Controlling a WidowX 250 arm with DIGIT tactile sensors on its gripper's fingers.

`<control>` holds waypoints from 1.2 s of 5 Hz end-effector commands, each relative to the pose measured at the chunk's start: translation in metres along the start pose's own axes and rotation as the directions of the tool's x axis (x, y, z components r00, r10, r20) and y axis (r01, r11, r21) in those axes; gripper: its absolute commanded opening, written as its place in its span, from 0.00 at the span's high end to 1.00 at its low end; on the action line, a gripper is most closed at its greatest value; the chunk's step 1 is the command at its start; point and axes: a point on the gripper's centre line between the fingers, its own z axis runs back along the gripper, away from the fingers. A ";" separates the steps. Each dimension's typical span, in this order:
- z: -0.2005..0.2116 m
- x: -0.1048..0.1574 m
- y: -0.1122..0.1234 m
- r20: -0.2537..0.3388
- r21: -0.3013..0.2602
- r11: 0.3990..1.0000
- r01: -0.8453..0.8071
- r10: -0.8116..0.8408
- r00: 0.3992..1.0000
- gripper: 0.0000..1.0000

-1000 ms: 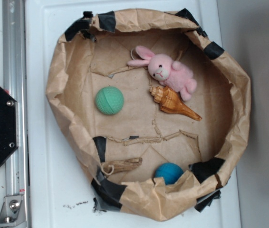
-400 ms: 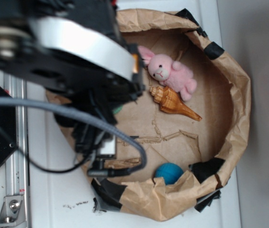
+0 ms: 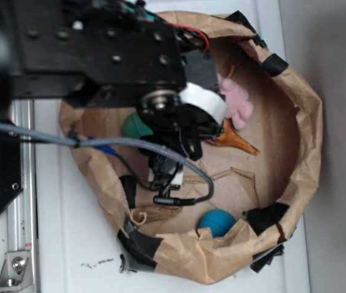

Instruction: Grab the shell.

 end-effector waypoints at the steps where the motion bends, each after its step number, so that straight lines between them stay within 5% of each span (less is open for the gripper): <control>1: -0.024 0.029 0.013 0.019 0.063 0.998 0.001 -0.003 1.000 0.00; 4: -0.051 0.068 0.001 0.052 0.057 0.998 0.018 -0.021 0.998 0.01; 5: -0.034 0.059 -0.001 0.014 0.029 1.000 0.011 -0.011 1.000 1.00; 6: 0.017 0.049 -0.003 0.018 0.041 0.999 -0.023 0.022 1.000 1.00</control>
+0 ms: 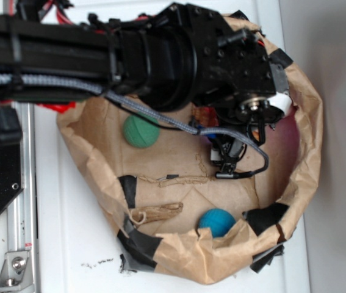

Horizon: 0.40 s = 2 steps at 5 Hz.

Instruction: Grab the shell.

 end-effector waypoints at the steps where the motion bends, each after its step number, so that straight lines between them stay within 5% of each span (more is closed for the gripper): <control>1: 0.117 -0.007 -0.010 0.125 0.061 0.997 -0.055 0.047 0.991 1.00; 2: 0.167 -0.009 -0.015 0.168 0.055 0.995 -0.081 0.070 0.983 1.00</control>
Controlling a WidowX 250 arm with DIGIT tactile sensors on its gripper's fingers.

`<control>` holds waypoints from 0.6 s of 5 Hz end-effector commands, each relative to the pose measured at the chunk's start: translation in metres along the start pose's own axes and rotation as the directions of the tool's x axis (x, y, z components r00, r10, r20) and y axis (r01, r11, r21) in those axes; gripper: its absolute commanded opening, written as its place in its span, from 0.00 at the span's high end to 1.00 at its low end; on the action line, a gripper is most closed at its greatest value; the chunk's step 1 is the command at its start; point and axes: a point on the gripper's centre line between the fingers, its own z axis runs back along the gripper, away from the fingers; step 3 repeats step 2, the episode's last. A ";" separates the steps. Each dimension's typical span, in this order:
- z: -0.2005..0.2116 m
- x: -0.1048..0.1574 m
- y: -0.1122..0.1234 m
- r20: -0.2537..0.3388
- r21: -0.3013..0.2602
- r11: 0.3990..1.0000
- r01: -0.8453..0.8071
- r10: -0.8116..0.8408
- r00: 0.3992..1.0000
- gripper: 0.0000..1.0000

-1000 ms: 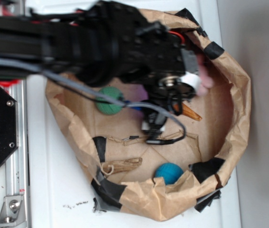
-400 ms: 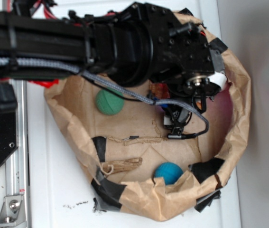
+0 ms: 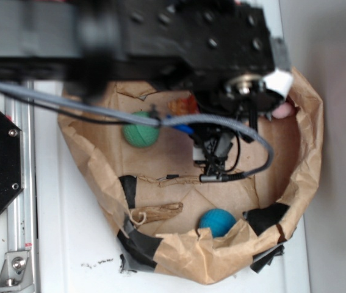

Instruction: Grab the shell.

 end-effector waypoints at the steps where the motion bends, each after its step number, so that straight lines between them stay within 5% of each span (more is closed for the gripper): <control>1: 0.080 0.005 -0.014 0.141 0.018 0.999 -0.027 0.024 0.990 1.00; 3: 0.070 -0.003 -0.021 0.129 0.058 0.997 -0.040 0.032 0.991 1.00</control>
